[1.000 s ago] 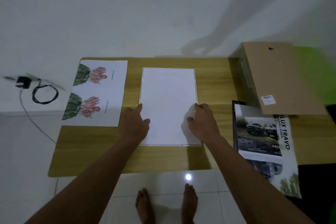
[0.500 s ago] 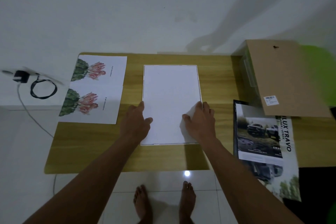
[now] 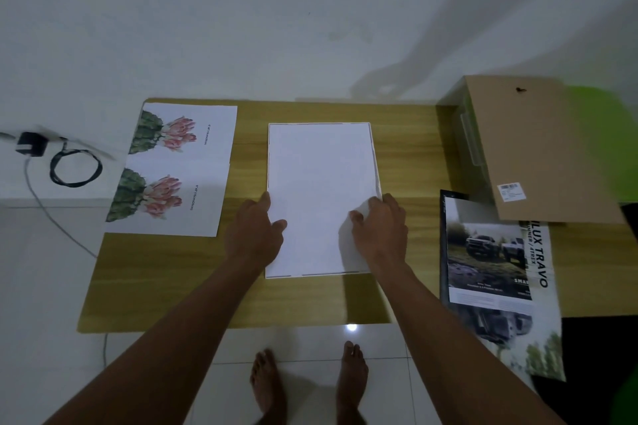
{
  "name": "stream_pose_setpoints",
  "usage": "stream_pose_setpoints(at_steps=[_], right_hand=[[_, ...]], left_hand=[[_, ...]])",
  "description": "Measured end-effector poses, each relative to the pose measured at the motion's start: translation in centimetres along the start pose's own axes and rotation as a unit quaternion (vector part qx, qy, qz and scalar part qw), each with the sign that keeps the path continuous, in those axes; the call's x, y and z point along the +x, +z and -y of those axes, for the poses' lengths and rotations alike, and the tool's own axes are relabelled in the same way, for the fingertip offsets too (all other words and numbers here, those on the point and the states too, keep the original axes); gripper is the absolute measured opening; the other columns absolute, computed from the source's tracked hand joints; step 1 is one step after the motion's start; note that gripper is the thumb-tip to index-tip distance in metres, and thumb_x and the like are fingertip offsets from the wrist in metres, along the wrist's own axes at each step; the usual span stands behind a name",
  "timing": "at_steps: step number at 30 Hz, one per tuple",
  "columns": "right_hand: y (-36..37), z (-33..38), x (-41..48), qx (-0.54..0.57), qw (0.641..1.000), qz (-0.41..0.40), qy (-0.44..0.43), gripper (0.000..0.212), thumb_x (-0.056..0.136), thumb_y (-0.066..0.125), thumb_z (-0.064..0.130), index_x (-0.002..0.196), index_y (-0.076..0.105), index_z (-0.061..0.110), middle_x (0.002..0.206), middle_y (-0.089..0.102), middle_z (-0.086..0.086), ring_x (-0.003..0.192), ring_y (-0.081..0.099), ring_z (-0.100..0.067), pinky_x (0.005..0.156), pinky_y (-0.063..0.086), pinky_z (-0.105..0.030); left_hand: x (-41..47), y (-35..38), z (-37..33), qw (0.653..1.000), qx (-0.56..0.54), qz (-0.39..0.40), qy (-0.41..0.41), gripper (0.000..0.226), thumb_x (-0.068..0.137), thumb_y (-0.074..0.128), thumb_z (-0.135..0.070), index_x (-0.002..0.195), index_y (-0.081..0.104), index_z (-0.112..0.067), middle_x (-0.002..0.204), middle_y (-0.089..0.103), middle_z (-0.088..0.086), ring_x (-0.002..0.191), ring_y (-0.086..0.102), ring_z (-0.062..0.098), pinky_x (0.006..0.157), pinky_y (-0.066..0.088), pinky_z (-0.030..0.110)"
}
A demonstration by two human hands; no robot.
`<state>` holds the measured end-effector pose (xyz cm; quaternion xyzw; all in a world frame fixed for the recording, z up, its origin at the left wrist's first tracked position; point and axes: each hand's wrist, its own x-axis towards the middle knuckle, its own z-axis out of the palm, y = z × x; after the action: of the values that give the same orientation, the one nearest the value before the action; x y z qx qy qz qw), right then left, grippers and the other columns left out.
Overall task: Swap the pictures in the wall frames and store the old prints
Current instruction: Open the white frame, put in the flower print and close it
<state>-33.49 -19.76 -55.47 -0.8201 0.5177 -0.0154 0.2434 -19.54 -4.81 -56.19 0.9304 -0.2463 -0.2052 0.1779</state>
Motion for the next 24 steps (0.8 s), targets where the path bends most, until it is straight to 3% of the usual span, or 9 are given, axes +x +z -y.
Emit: stream_pose_setpoints(at_steps=[4,6,10,14,17,20,24], right_hand=[[0.1,-0.4,-0.2,0.06,0.998,-0.003,-0.016,0.04,0.096,0.062,0.025,0.133,0.058,0.009,0.149,0.044,-0.011,0.141,0.034,-0.027,0.111,0.038,-0.049],[0.0,-0.3,-0.4,0.097,0.995,-0.02,-0.033,0.042,0.094,0.064,0.023,0.134,0.058,0.011,0.148,0.046,-0.01,0.141,0.035,-0.025,0.113,0.037,-0.048],[-0.2,-0.1,-0.5,0.174,0.982,-0.044,-0.05,0.042,0.091,0.069,0.022,0.131,0.057,0.017,0.123,0.065,-0.003,0.115,0.059,-0.021,0.099,0.049,-0.045],[-2.0,0.7,0.0,0.307,0.95,-0.011,0.05,0.056,0.089,0.072,0.022,0.139,0.049,0.021,0.114,0.064,-0.003,0.1,0.063,-0.017,0.085,0.054,-0.033],[-3.1,0.9,1.2,0.36,0.928,0.025,0.09,0.039,0.09,0.069,0.015,0.128,0.06,0.017,0.096,0.063,0.004,0.087,0.063,-0.014,0.073,0.047,-0.025],[-3.9,0.8,1.4,0.368,0.927,0.051,0.055,0.023,0.09,0.064,0.007,0.108,0.068,0.02,0.099,0.07,0.005,0.099,0.066,-0.019,0.083,0.054,-0.032],[-5.6,1.1,1.4,0.4,0.913,0.062,0.061,0.026,0.088,0.066,0.009,0.11,0.073,0.02,0.102,0.073,0.006,0.097,0.067,-0.015,0.091,0.055,-0.035]], left_hand=[[0.1,-0.1,0.0,1.0,-0.003,0.003,-0.007,0.071,0.091,0.062,-0.039,0.15,0.03,-0.018,0.133,0.053,0.009,0.123,0.05,0.028,0.099,0.044,0.042],[-0.1,0.0,-0.1,1.0,-0.006,-0.002,-0.007,0.071,0.09,0.063,-0.039,0.15,0.031,-0.018,0.133,0.053,0.008,0.122,0.05,0.029,0.099,0.044,0.041],[-0.1,0.0,-0.2,1.0,-0.02,-0.011,-0.012,0.071,0.089,0.066,-0.037,0.149,0.033,-0.018,0.132,0.054,0.009,0.121,0.052,0.03,0.099,0.045,0.042],[-0.1,-0.2,-0.6,0.999,-0.029,-0.004,-0.021,0.071,0.089,0.066,-0.035,0.15,0.032,-0.018,0.134,0.052,0.009,0.123,0.051,0.03,0.099,0.044,0.042],[-0.4,-0.6,-1.1,0.999,-0.033,-0.002,-0.029,0.071,0.089,0.065,-0.032,0.15,0.032,-0.017,0.135,0.051,0.01,0.125,0.048,0.029,0.1,0.042,0.041],[-0.8,-1.1,-2.0,0.999,-0.024,-0.033,-0.015,0.064,0.092,0.061,-0.031,0.148,0.035,-0.015,0.141,0.046,0.01,0.13,0.043,0.028,0.103,0.039,0.039],[-0.7,-2.3,-3.8,0.995,-0.1,-0.017,0.008,0.061,0.092,0.062,-0.03,0.146,0.041,-0.01,0.142,0.049,0.011,0.131,0.044,0.025,0.104,0.035,0.032]])
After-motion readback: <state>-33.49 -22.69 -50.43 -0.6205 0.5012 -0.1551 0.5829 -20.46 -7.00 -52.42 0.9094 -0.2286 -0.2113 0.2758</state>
